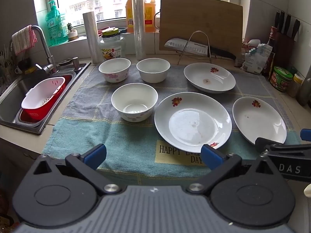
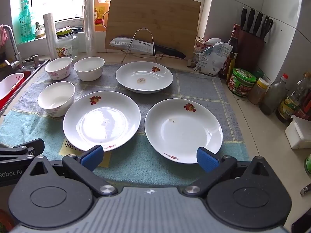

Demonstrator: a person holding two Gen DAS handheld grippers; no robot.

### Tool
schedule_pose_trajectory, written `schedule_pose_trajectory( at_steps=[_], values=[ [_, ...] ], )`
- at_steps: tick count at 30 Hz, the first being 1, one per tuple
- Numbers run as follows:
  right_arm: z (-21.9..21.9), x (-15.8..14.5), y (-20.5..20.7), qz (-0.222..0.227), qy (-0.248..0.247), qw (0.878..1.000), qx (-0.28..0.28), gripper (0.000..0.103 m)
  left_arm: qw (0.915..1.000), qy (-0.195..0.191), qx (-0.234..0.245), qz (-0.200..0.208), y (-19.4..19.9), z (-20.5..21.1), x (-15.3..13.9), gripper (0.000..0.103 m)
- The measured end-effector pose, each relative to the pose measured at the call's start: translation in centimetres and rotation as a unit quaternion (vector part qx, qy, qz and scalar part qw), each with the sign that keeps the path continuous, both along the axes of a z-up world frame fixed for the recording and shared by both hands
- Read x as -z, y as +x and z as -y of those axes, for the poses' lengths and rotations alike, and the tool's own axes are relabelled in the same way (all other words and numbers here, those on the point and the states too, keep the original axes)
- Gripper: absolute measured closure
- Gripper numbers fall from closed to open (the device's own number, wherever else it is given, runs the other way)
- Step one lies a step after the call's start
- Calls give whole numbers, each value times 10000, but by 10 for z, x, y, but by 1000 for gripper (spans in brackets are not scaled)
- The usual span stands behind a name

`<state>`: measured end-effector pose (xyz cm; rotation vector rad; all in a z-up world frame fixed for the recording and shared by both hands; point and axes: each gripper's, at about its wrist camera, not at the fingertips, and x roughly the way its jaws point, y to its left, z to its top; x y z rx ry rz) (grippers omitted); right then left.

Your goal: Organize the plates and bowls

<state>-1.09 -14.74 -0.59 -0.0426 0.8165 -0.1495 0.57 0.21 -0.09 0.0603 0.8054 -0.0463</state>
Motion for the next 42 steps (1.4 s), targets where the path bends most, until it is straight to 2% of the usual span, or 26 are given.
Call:
schedule_pose_trajectory(
  at_steps=[42],
  values=[
    [4,-1,2,2,-19,10000,30,0,10000,5,19,12,1,3,-1,1]
  ],
)
